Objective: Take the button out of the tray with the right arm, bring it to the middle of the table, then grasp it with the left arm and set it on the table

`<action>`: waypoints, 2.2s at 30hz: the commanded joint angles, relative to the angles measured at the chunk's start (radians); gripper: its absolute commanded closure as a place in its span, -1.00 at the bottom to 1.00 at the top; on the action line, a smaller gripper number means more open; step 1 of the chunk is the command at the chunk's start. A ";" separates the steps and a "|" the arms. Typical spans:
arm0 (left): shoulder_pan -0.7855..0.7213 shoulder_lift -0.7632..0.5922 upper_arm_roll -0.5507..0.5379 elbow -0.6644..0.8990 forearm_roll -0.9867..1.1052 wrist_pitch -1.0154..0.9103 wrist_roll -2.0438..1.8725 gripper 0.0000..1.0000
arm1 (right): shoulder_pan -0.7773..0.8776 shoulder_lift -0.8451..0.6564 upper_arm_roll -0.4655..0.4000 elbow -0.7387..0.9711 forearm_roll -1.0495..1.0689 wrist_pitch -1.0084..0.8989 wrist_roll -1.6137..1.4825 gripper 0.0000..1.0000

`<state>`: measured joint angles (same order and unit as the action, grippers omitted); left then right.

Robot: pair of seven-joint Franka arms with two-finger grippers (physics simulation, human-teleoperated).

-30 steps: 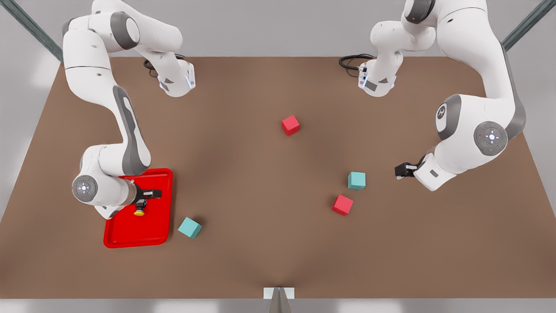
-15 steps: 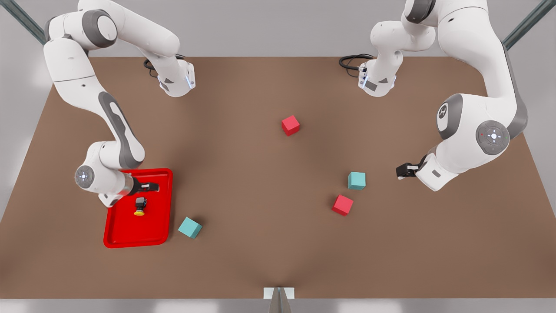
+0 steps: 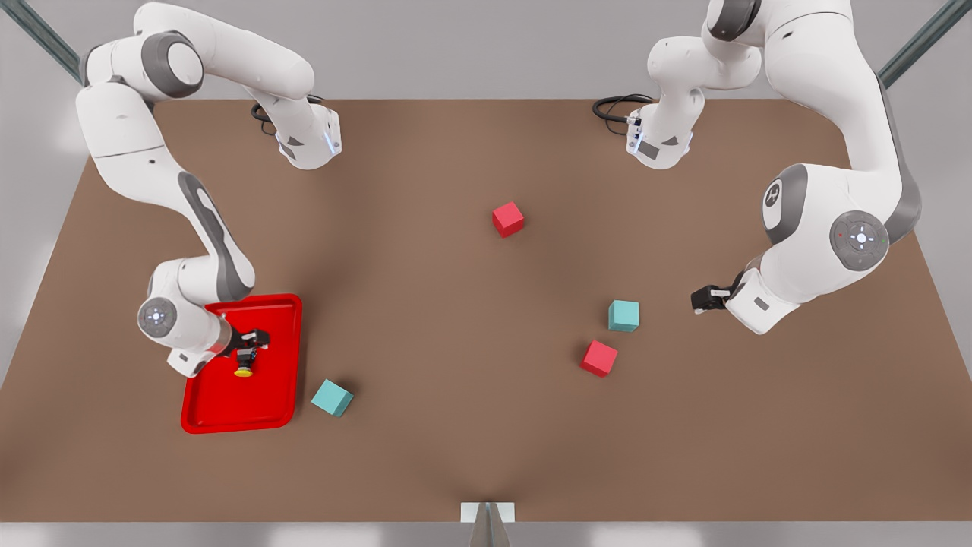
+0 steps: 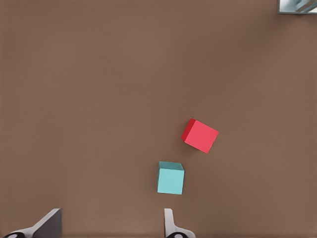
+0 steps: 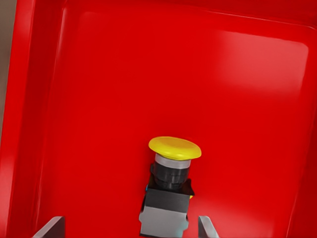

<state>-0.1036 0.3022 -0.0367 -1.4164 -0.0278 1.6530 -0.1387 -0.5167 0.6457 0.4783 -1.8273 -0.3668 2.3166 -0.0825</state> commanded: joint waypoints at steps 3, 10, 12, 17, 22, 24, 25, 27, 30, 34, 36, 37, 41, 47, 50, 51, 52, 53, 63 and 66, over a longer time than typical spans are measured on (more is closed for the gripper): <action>0.001 0.000 0.000 0.001 0.002 0.001 -0.012 -1.00 | -0.005 0.009 -0.001 0.002 -0.007 0.020 -0.030 -1.00; -0.010 0.000 0.000 -0.004 0.002 -0.001 -0.012 -1.00 | -0.020 0.016 -0.001 0.002 -0.018 0.020 -0.033 -1.00; -0.013 -0.011 -0.008 -0.001 0.002 -0.002 -0.012 -1.00 | -0.026 0.017 -0.001 0.003 -0.033 0.018 -0.033 -1.00; -0.044 0.002 -0.026 -0.001 -0.004 -0.067 -0.013 -1.00 | -0.032 0.031 -0.001 0.013 -0.046 0.020 -0.036 -1.00; -0.053 0.002 -0.029 -0.001 0.000 -0.071 -0.015 -1.00 | -0.022 0.040 -0.001 0.013 -0.044 0.046 -0.026 -1.00; -0.071 0.029 -0.031 0.001 -0.001 -0.024 -0.013 -1.00 | -0.025 0.049 -0.001 0.013 -0.044 0.046 -0.028 -1.00; -0.082 0.057 -0.031 0.001 0.000 -0.016 -0.015 -1.00 | -0.025 0.049 -0.001 0.013 -0.046 0.046 -0.026 -1.00; -0.096 0.057 -0.029 0.002 0.003 0.001 -0.013 -1.00 | -0.025 0.052 -0.001 0.013 -0.046 0.047 -0.026 -1.00; -0.097 0.055 -0.032 0.004 0.026 0.004 -0.016 -1.00 | -0.025 0.060 -0.001 0.013 -0.047 0.049 -0.026 -1.00; -0.105 0.052 -0.034 0.004 0.026 0.002 -0.062 -1.00 | -0.028 0.069 -0.001 0.010 -0.060 0.049 -0.026 -1.00; -0.105 0.054 -0.034 0.004 0.026 0.004 -0.064 -1.00 | -0.028 0.071 -0.001 0.010 -0.060 0.049 -0.026 -1.00; -0.105 0.057 -0.034 0.016 0.026 0.002 -0.064 -1.00 | -0.026 0.071 -0.001 0.010 -0.060 0.049 -0.026 -0.92; -0.107 0.055 -0.034 0.016 0.026 0.002 -0.064 -1.00 | -0.026 0.071 -0.001 0.011 -0.060 0.047 -0.025 -0.33; -0.113 0.054 -0.034 0.016 0.026 -0.001 -0.081 -1.00 | -0.028 0.071 -0.001 0.011 -0.060 0.046 -0.025 -0.04; -0.116 0.052 -0.034 0.017 0.026 -0.004 -0.081 -1.00 | -0.031 0.068 -0.001 0.011 -0.058 0.044 -0.025 -0.02; -0.116 0.049 -0.034 0.016 0.026 -0.007 -0.081 -1.00 | -0.031 0.068 0.000 0.011 -0.058 0.044 -0.025 -0.01; -0.116 0.048 -0.034 0.017 0.029 -0.009 -0.087 -1.00 | -0.031 0.068 -0.001 0.011 -0.058 0.044 -0.025 -0.01; -0.116 0.048 -0.034 0.017 0.029 -0.009 -0.087 -1.00 | -0.031 0.068 -0.001 0.011 -0.058 0.044 -0.025 0.00; -0.114 0.049 -0.037 0.025 0.029 -0.009 -0.087 -1.00 | -0.031 -0.046 0.077 0.014 0.003 -0.089 0.033 0.05; -0.114 0.046 -0.035 0.025 0.029 -0.010 -0.087 -1.00 | 0.064 -0.075 0.108 0.057 0.055 -0.181 0.176 0.05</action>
<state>-0.2179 0.3499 -0.0720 -1.3918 0.0009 1.6448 -0.2105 -0.4737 0.5773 0.5796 -1.7791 -0.3414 2.2348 -0.0815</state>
